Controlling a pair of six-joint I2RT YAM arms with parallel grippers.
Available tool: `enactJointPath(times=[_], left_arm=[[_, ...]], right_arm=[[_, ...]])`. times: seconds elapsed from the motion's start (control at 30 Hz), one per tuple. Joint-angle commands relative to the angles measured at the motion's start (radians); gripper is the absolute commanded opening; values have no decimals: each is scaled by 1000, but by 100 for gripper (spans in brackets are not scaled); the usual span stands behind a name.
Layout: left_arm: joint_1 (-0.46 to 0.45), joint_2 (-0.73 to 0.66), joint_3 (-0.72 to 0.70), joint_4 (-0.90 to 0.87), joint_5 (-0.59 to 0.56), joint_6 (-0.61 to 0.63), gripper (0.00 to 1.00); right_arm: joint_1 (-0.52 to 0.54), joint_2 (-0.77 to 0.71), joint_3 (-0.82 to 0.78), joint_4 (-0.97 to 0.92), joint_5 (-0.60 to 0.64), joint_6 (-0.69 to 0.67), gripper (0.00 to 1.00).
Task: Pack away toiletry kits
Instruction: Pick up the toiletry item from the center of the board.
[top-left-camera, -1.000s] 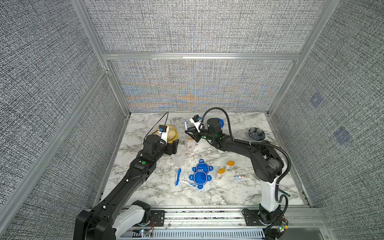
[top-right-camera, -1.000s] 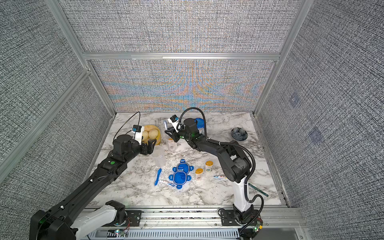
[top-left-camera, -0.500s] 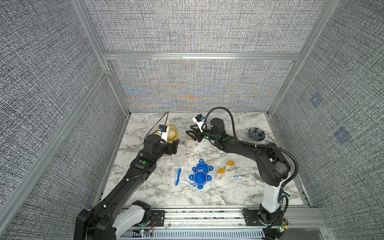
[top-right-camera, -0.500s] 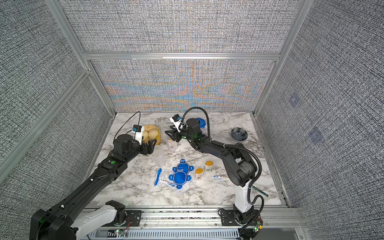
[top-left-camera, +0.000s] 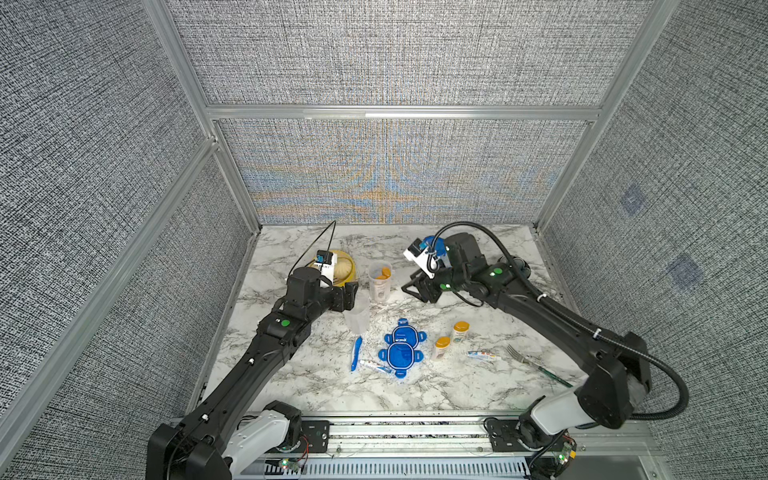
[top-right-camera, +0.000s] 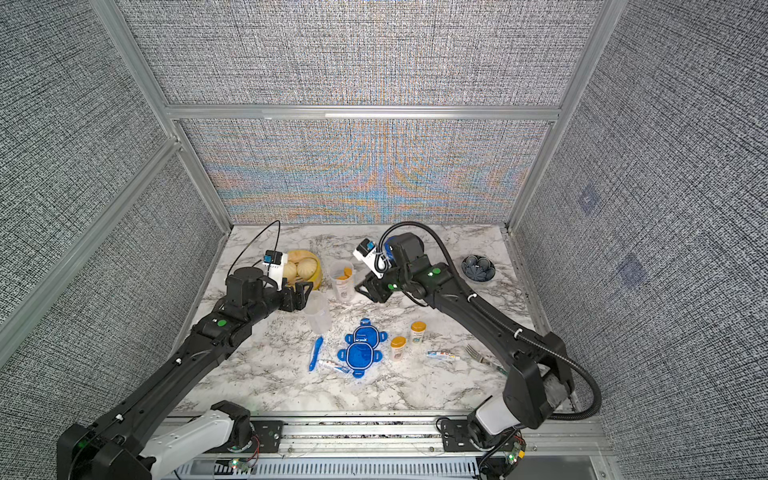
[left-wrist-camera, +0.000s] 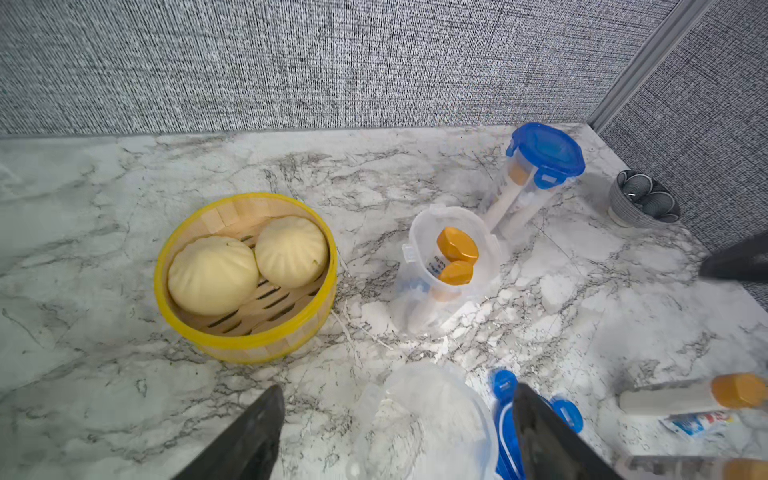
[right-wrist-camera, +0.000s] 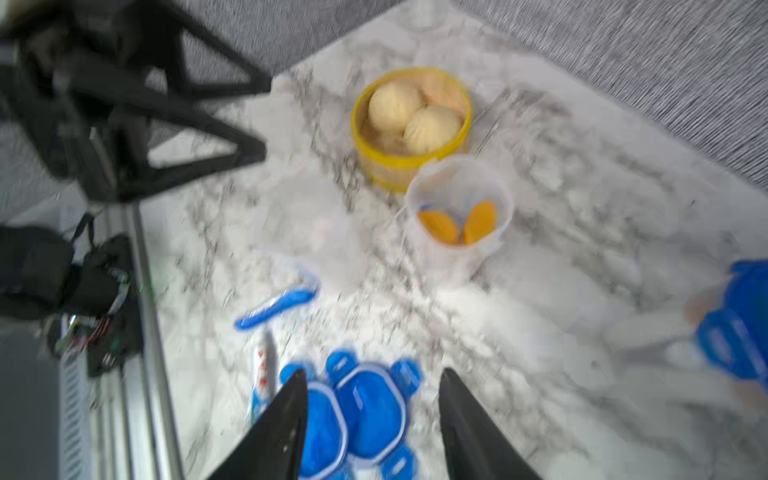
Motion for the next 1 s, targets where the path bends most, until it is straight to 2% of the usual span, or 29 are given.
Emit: enactJointPath(times=[0.0, 0.2, 0.5, 0.6, 0.73, 0.97], left_arm=[[2, -24, 6, -113, -2, -78, 84], [2, -63, 25, -252, -27, -82, 84], [2, -55, 86, -443, 52, -8, 84], [2, -53, 86, -456, 55, 11, 84], [2, -51, 87, -465, 93, 29, 84], [2, -84, 97, -511, 170, 83, 84]], right_arm=[[50, -33, -54, -146, -10, -67, 51], [236, 18, -112, -139, 62, -15, 48], [424, 156, -156, -103, 130, 16, 45], [451, 193, -163, -62, 136, 22, 44], [479, 247, -148, -37, 216, 39, 37], [489, 280, -155, 9, 287, 51, 36]])
